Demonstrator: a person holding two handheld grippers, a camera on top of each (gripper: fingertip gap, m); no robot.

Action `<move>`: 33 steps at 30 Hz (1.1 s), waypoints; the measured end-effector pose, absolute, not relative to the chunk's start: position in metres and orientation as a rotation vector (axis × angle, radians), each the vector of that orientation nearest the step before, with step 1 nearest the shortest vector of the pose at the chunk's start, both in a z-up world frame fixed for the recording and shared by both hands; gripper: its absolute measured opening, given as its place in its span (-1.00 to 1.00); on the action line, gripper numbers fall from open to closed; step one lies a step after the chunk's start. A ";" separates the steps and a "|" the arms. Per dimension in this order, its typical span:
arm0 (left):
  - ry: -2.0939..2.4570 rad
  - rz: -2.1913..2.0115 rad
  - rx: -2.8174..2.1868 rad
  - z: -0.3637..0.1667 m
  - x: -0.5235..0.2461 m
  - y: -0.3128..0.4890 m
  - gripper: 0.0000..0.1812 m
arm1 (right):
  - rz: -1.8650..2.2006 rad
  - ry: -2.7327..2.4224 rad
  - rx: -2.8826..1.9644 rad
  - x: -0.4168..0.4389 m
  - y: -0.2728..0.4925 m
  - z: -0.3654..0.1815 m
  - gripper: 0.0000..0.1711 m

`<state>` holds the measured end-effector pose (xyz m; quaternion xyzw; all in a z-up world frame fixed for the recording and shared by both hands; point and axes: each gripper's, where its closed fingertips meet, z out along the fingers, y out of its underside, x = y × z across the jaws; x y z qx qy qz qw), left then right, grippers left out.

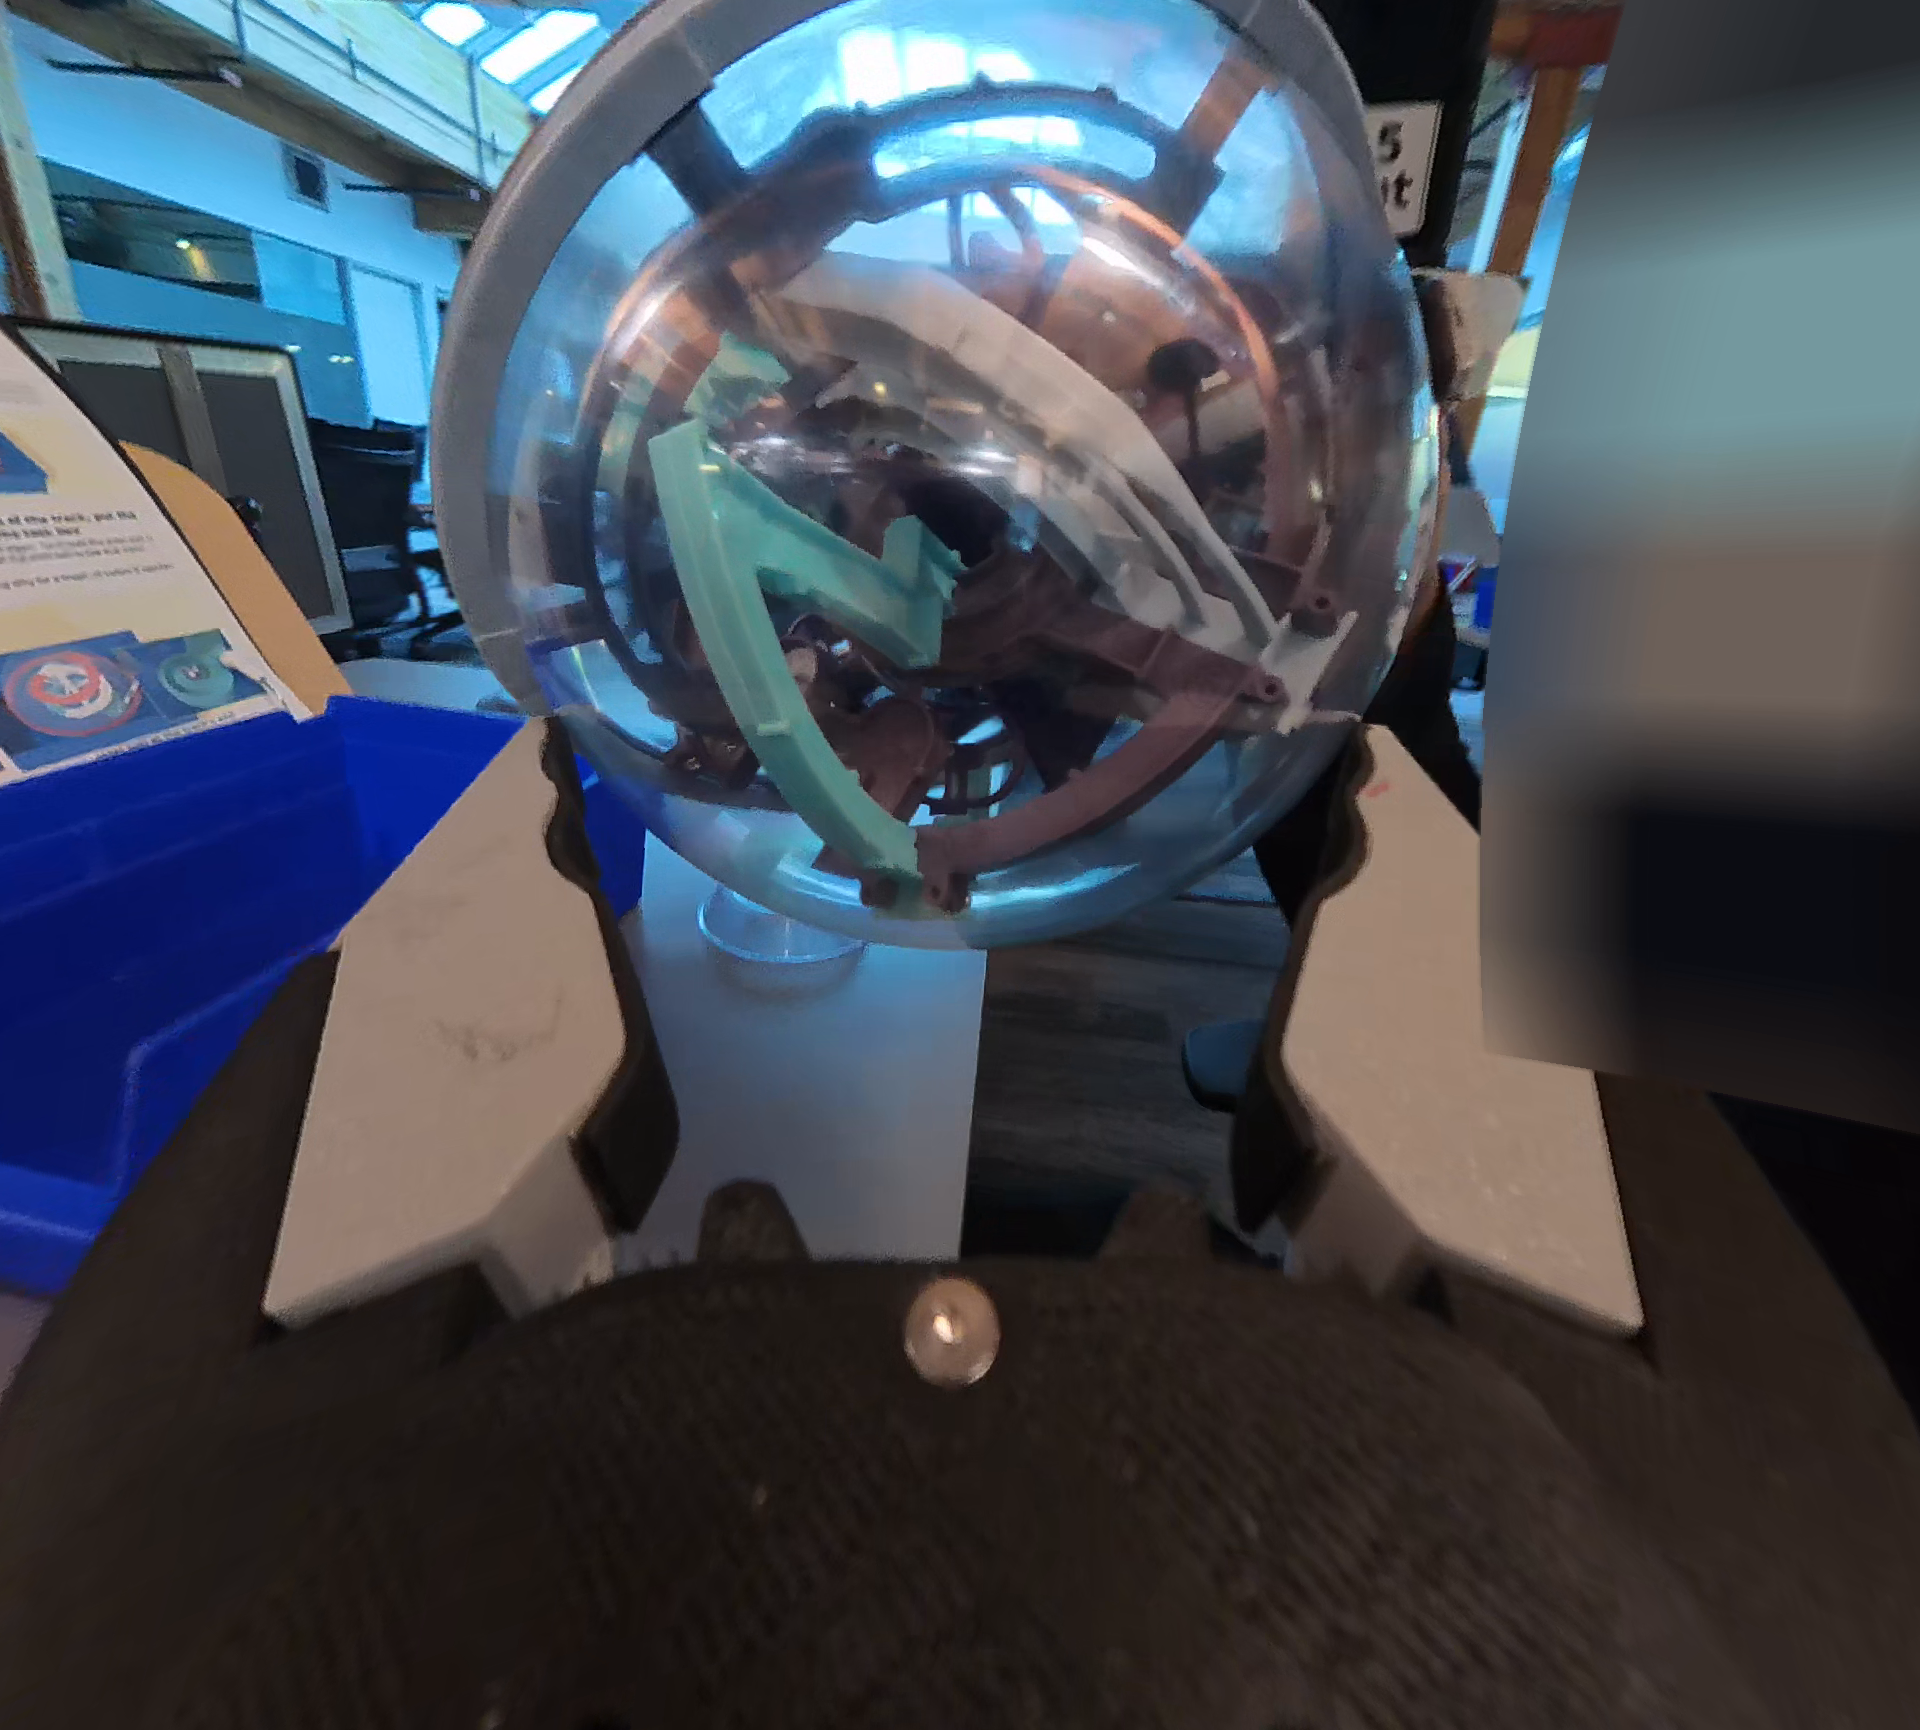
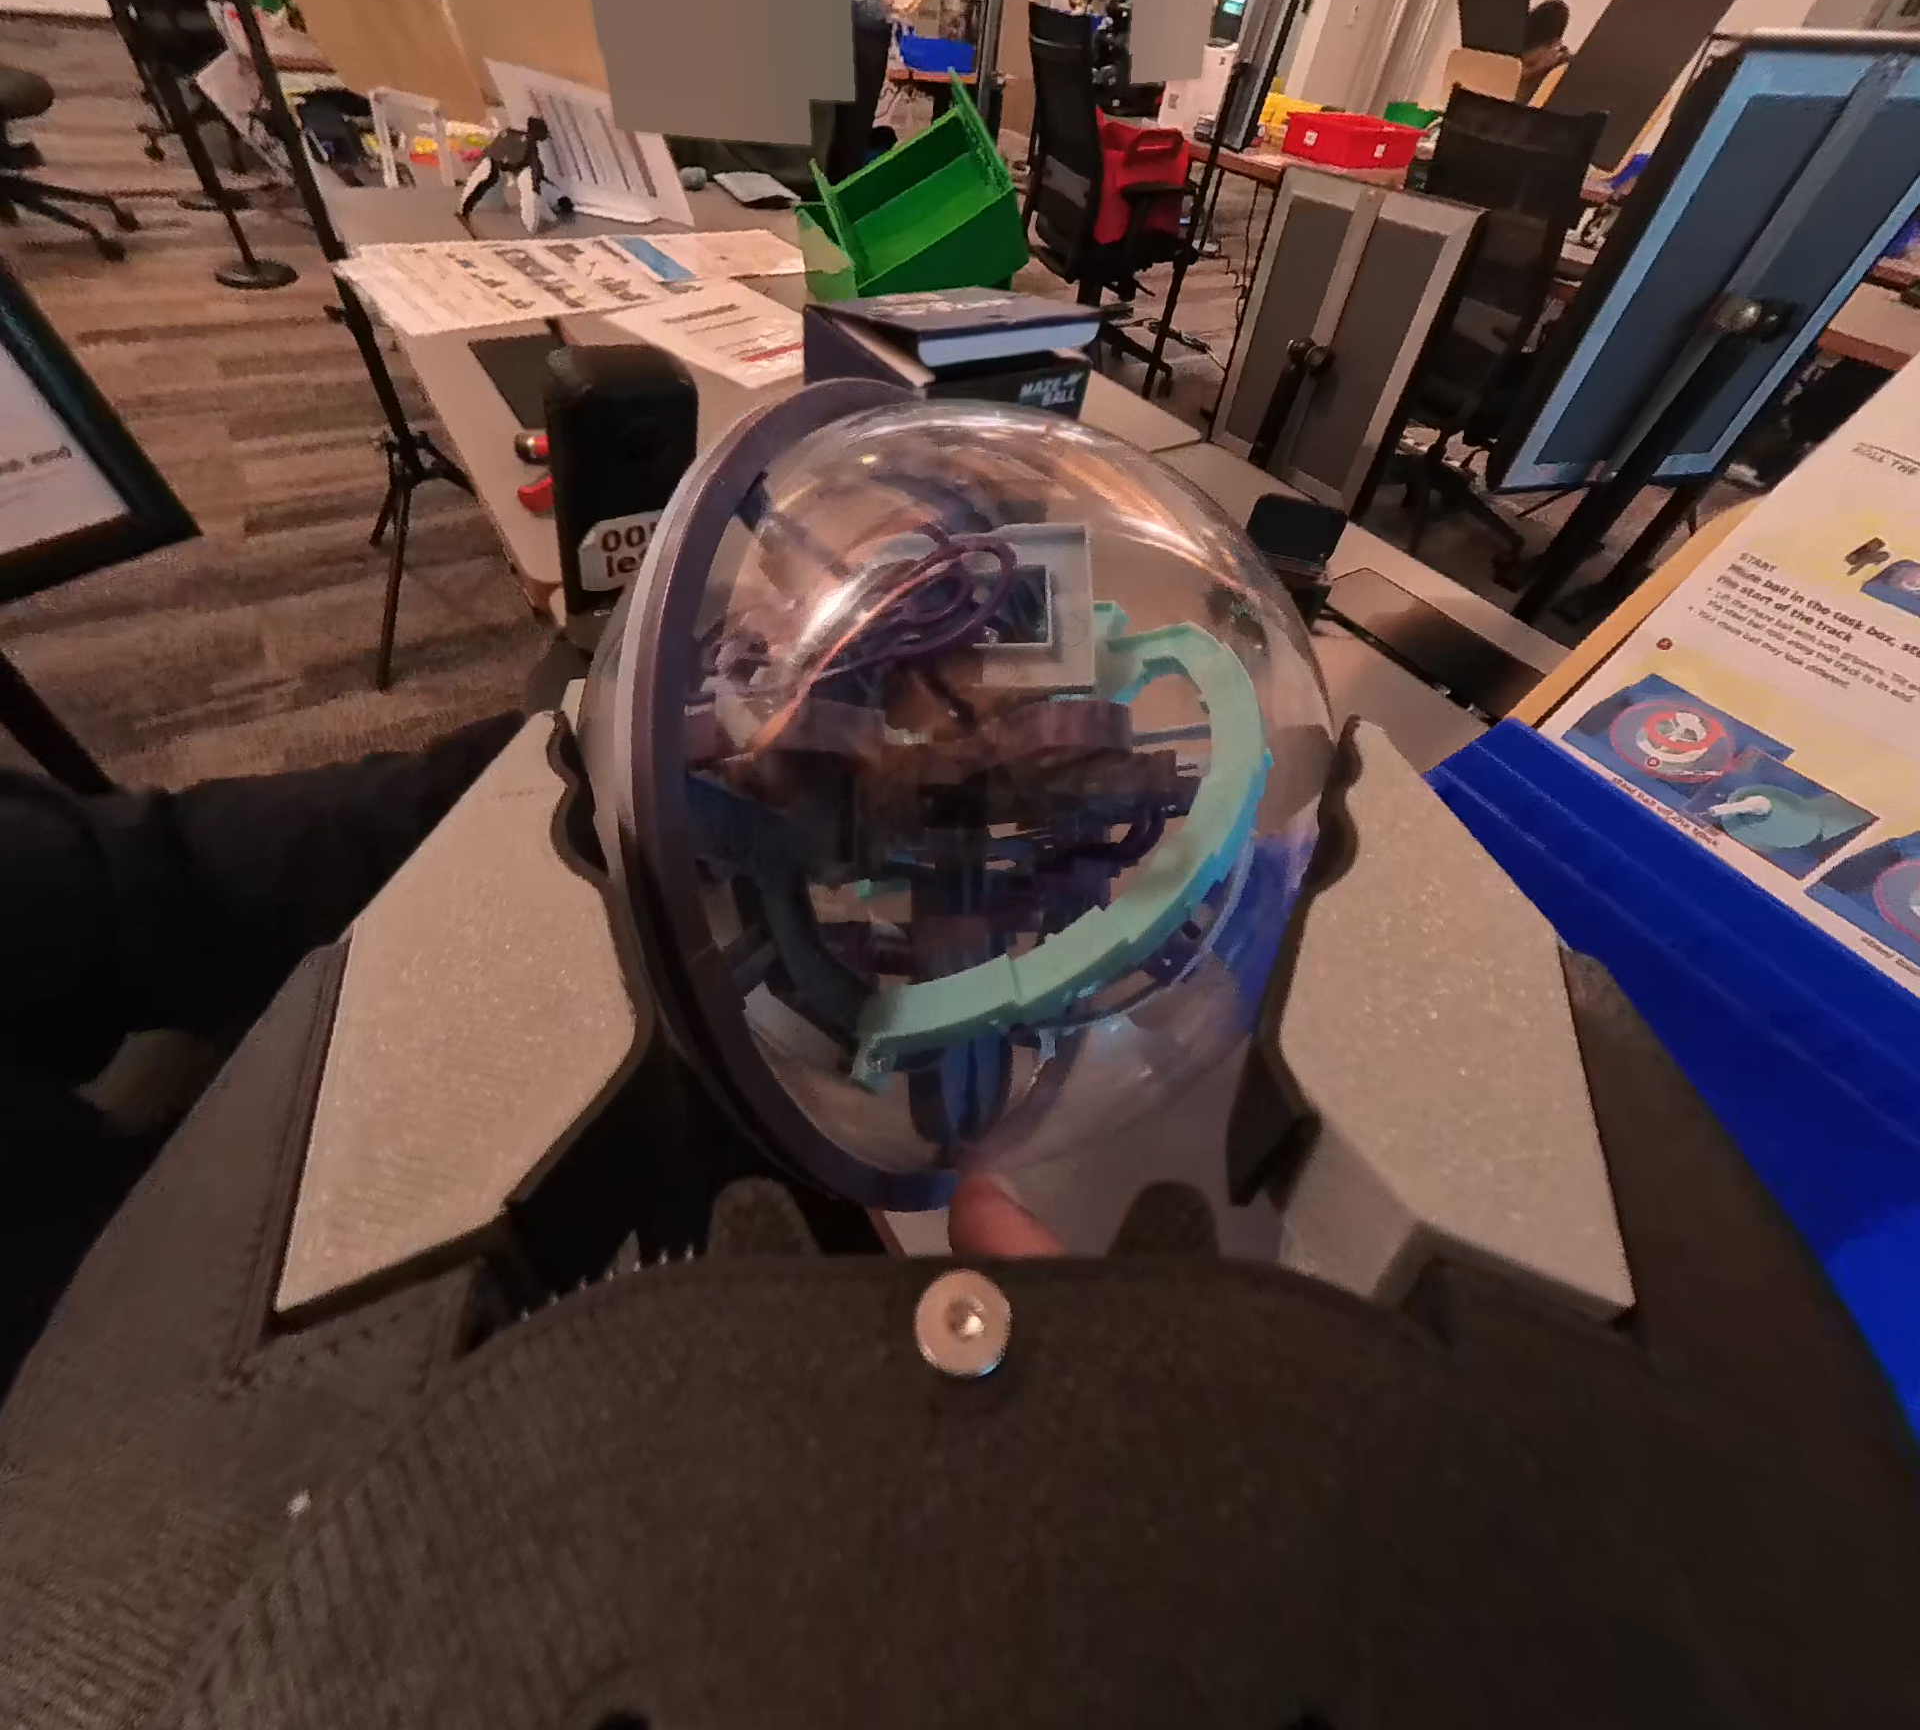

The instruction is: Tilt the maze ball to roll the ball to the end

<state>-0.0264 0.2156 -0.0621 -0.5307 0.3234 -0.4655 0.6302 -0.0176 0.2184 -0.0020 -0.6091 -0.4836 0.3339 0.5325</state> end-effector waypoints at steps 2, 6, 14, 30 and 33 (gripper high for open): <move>0.750 -1.037 -1.223 -0.069 -0.021 0.210 0.53 | 0.793 -1.175 -1.434 -0.012 0.212 -0.008 0.57; 0.751 -1.038 -1.222 -0.070 -0.009 0.202 0.52 | 0.814 -1.152 -1.424 0.001 0.204 -0.011 0.57; 0.761 -1.055 -1.247 -0.082 0.007 0.200 0.53 | 0.836 -1.115 -1.438 0.018 0.203 -0.023 0.57; 0.756 -1.109 -1.335 -0.121 0.026 0.211 0.52 | 0.805 -1.159 -1.532 0.032 0.219 -0.056 0.57; 0.748 -1.114 -1.354 -0.123 0.028 0.212 0.52 | 0.817 -1.161 -1.540 0.034 0.221 -0.058 0.57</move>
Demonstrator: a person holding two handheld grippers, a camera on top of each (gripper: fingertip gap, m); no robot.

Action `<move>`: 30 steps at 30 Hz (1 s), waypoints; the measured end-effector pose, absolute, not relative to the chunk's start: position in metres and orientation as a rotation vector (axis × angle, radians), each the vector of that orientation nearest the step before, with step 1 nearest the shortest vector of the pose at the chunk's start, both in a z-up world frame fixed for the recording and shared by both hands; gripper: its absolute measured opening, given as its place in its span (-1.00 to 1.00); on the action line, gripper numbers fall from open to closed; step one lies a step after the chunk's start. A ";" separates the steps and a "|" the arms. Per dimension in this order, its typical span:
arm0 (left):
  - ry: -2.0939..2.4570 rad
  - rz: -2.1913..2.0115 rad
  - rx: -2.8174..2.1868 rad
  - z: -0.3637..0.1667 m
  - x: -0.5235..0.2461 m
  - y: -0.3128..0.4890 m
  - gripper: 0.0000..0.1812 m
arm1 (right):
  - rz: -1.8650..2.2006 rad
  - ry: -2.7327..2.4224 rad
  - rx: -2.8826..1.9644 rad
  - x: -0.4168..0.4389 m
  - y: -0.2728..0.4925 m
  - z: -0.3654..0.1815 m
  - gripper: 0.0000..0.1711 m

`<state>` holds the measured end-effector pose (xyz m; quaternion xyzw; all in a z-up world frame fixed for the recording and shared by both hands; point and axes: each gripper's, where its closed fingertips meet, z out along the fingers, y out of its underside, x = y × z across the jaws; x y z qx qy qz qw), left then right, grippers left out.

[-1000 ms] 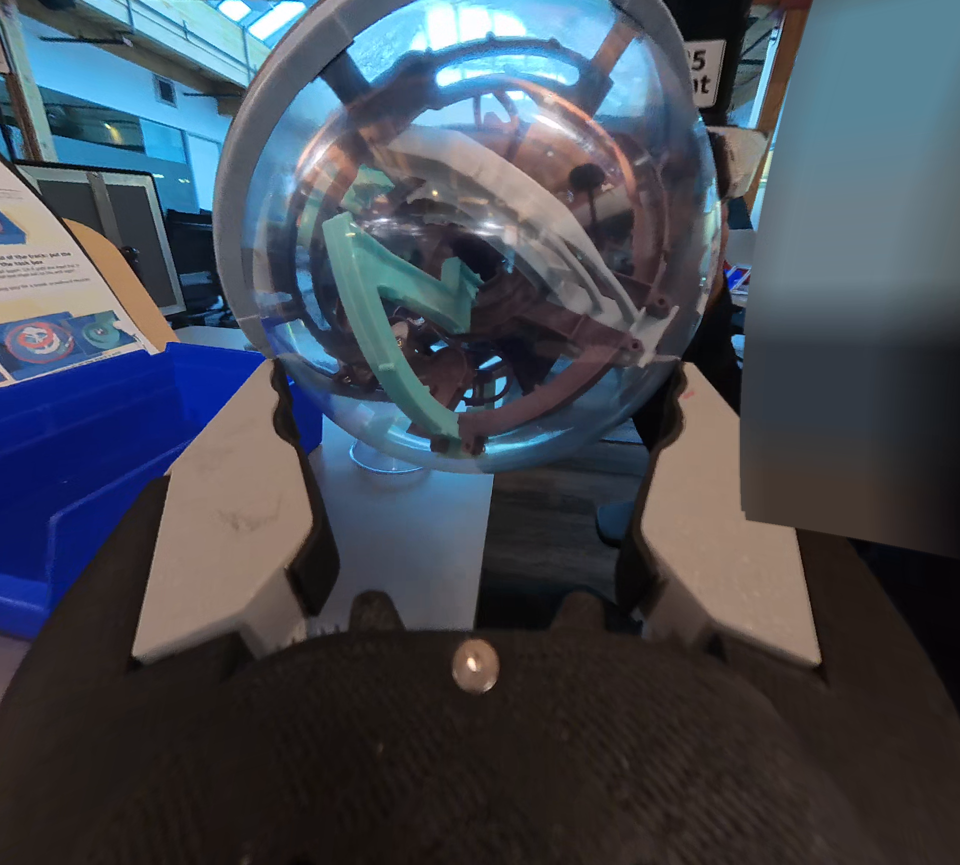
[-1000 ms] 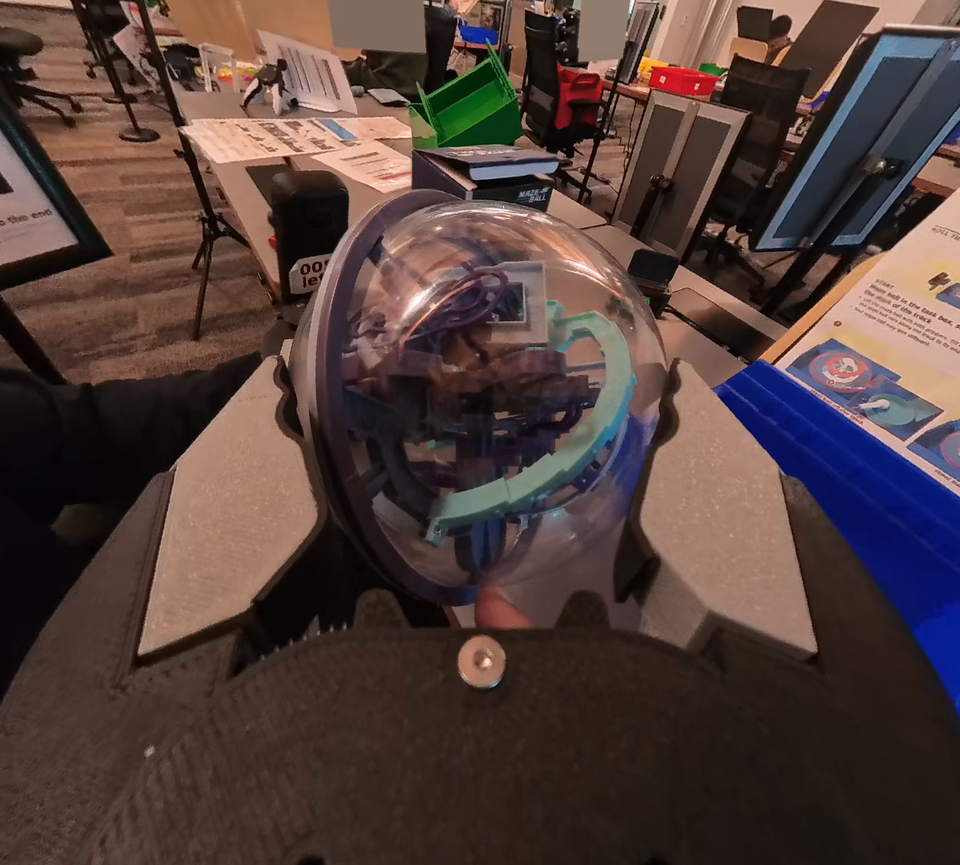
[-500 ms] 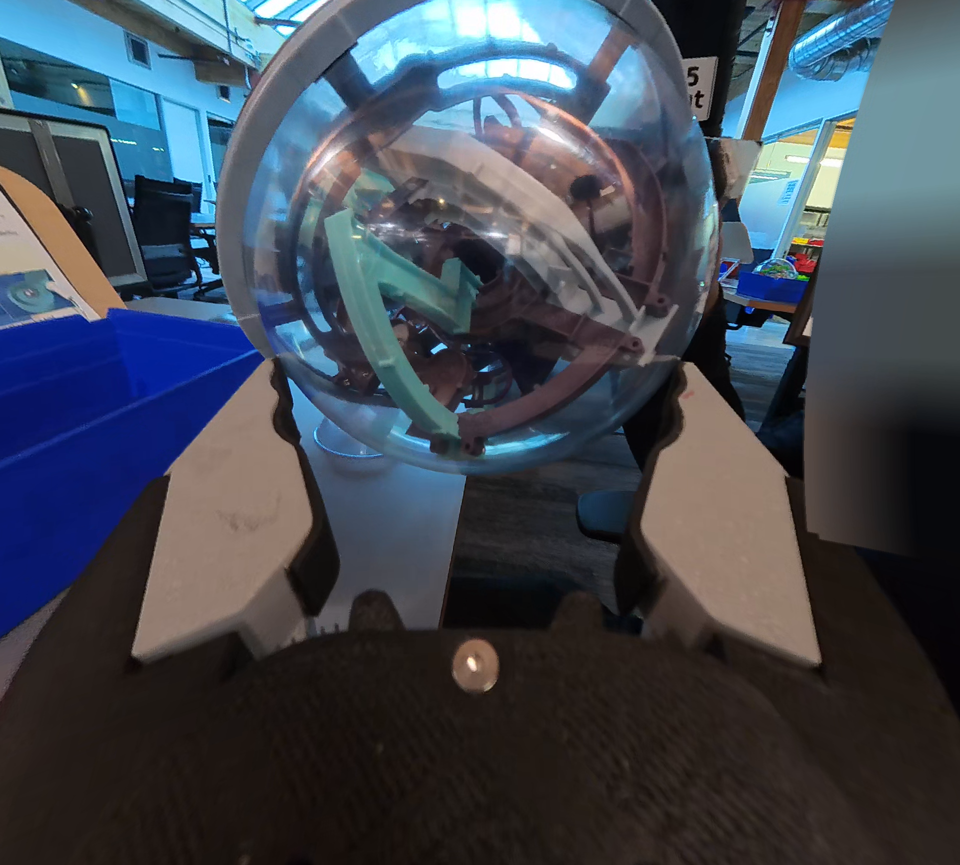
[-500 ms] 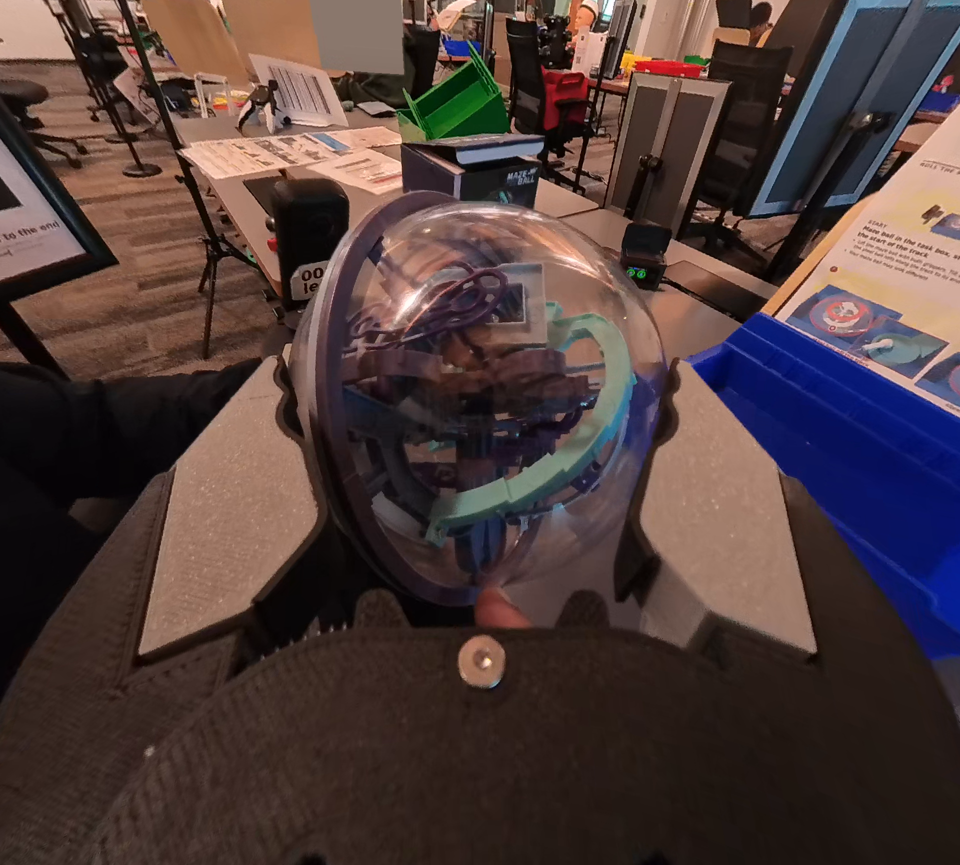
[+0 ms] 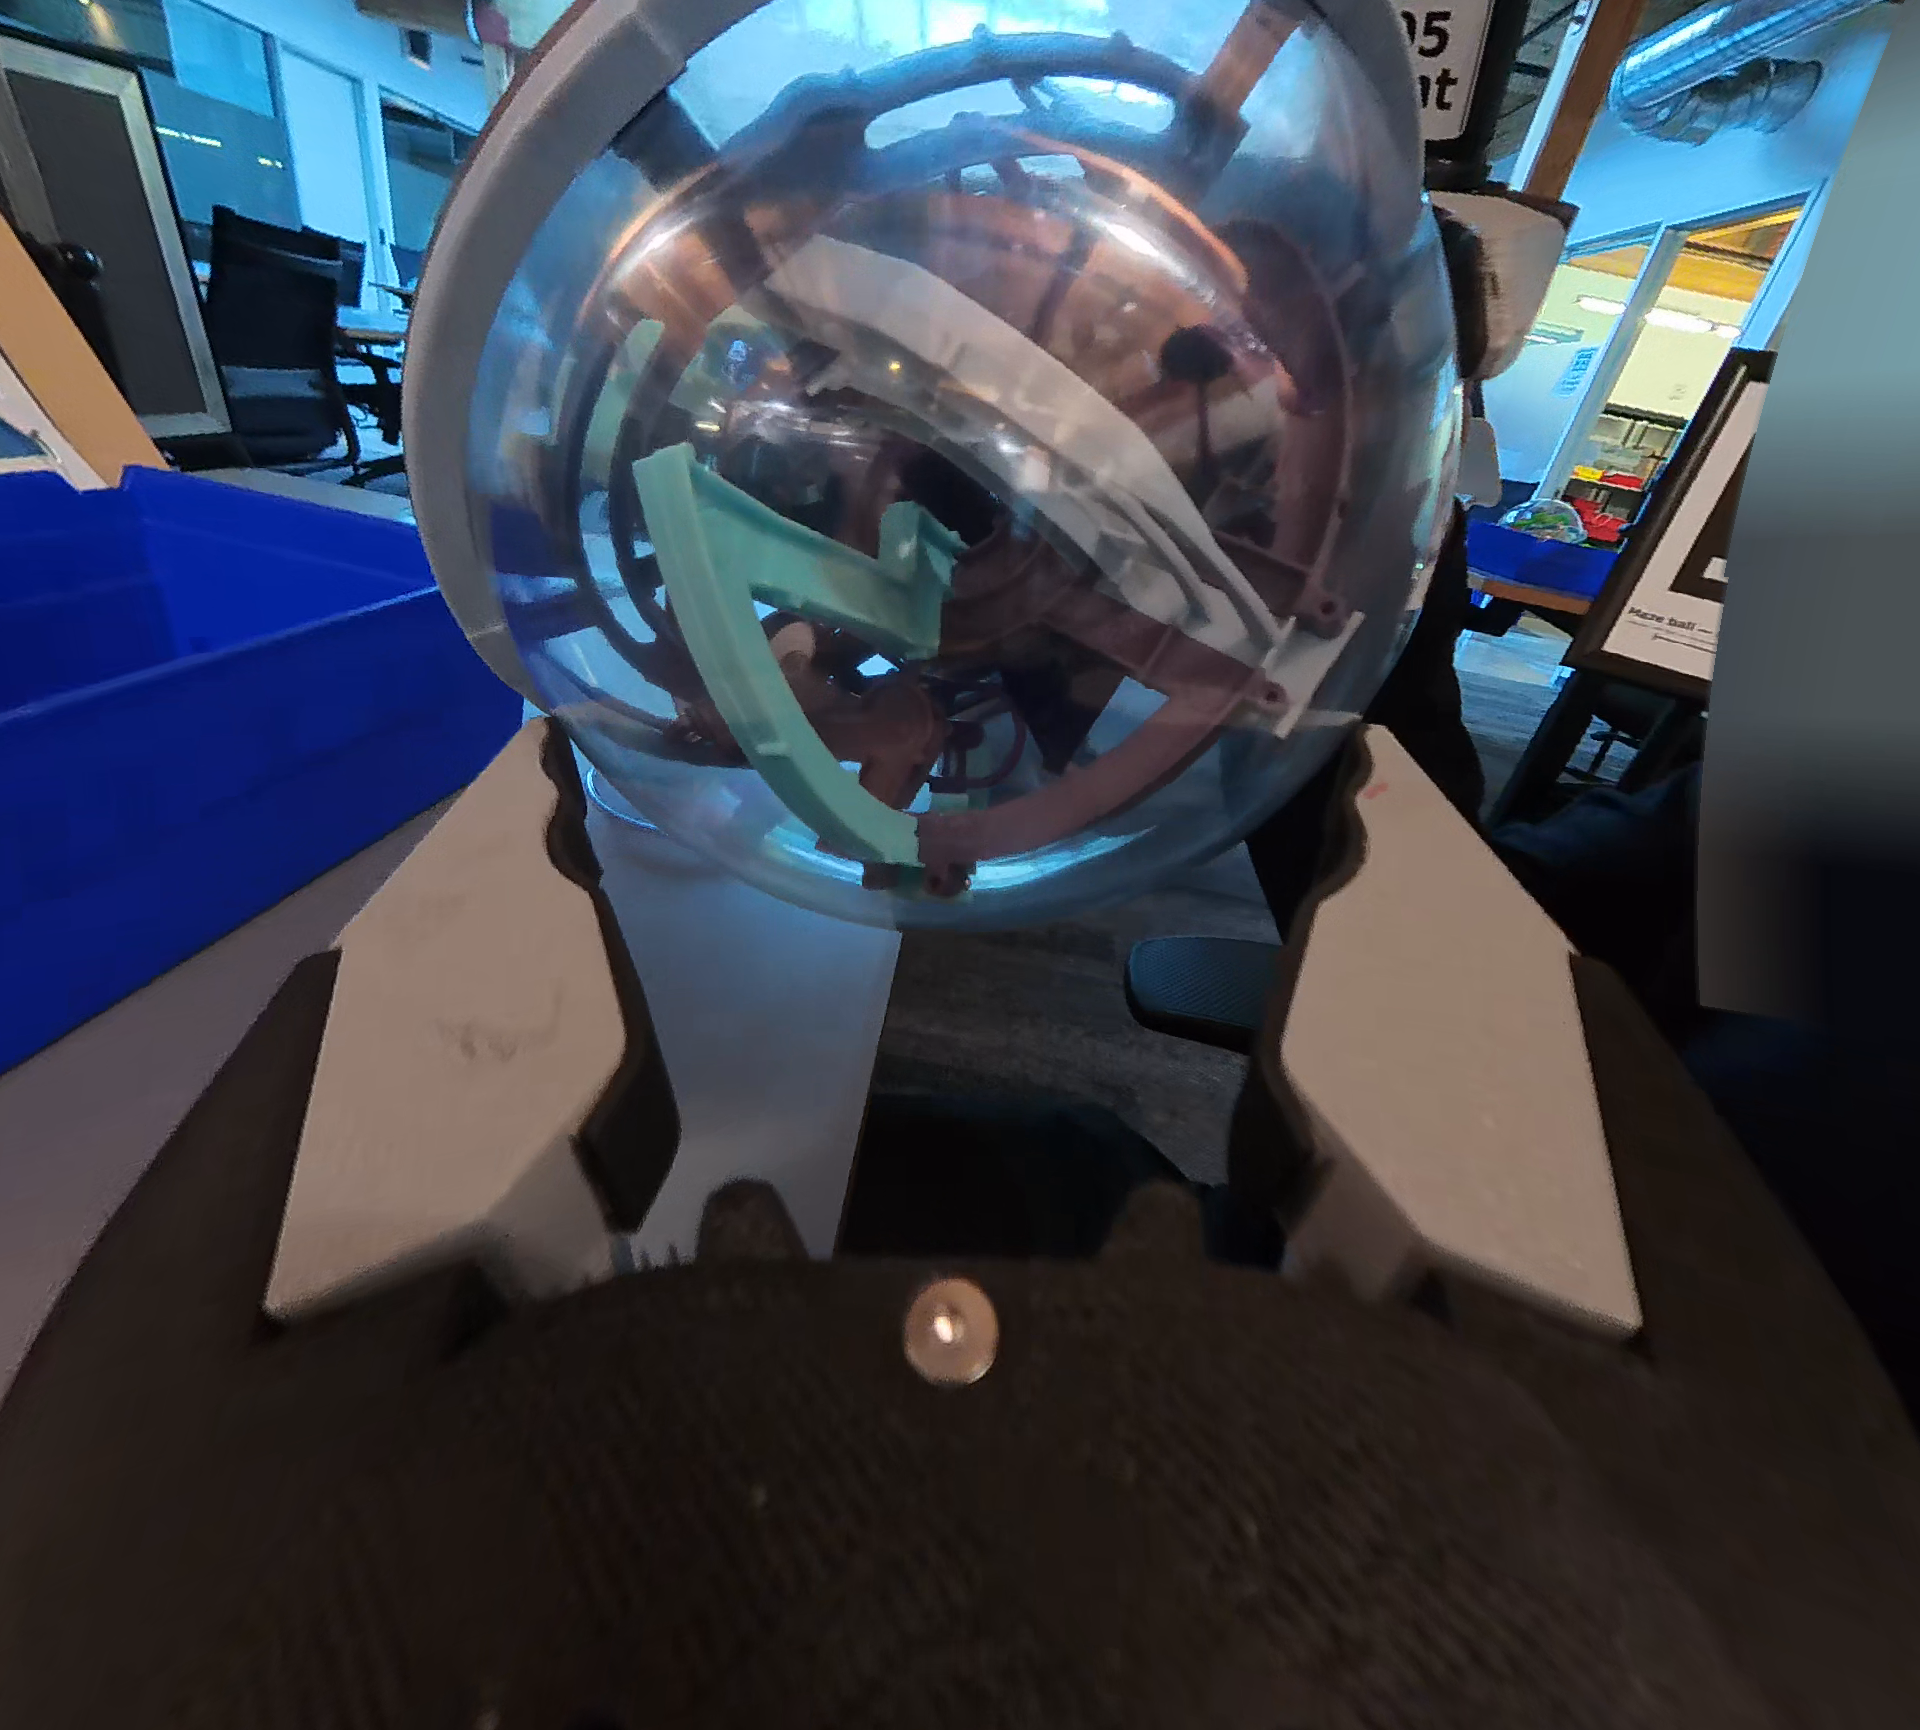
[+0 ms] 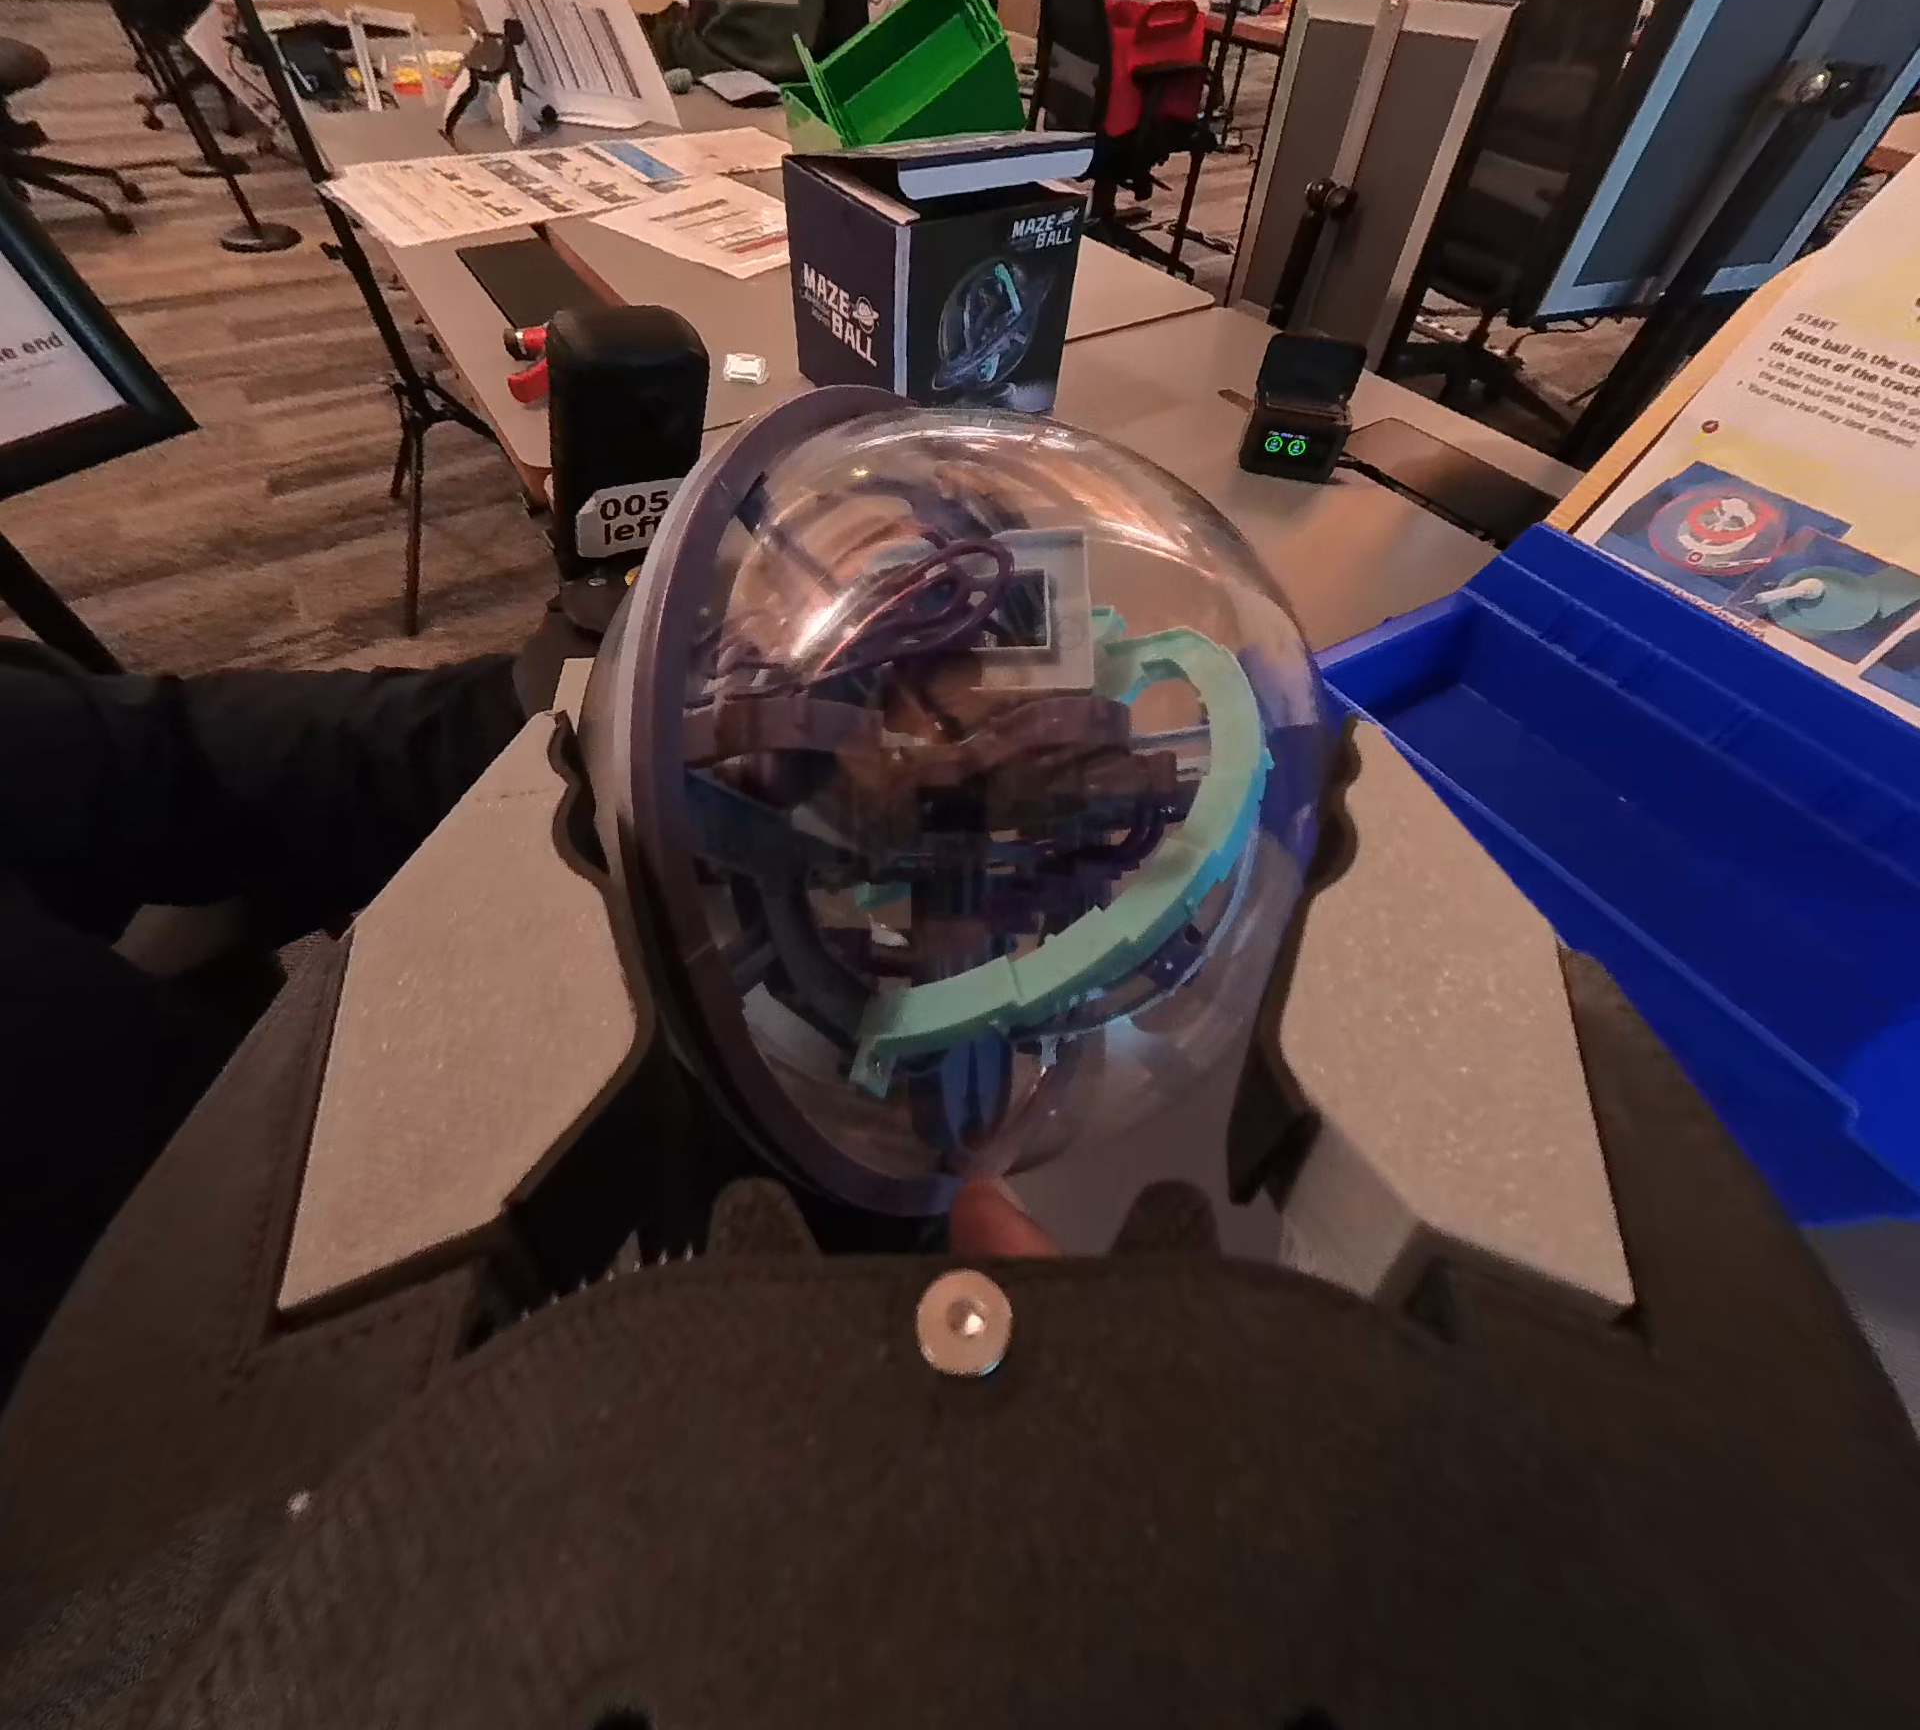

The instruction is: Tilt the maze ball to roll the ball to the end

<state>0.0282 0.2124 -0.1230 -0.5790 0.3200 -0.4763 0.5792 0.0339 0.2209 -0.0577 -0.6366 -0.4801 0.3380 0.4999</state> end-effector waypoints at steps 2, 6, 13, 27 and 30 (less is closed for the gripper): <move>0.744 -1.118 -1.362 -0.124 0.029 0.213 0.52 | 0.824 -1.159 -1.546 0.034 0.222 -0.058 0.57; 0.741 -1.137 -1.409 -0.130 0.029 0.214 0.52 | 0.835 -1.159 -1.578 0.033 0.226 -0.063 0.57; 0.707 -1.145 -1.440 -0.131 0.024 0.219 0.52 | 0.897 -1.132 -1.603 0.031 0.233 -0.067 0.57; 0.733 -1.204 -1.458 -0.140 0.026 0.218 0.52 | 0.855 -1.121 -1.656 0.030 0.235 -0.074 0.57; 0.754 -1.194 -1.444 -0.141 0.027 0.217 0.52 | 0.824 -1.139 -1.640 0.030 0.232 -0.074 0.57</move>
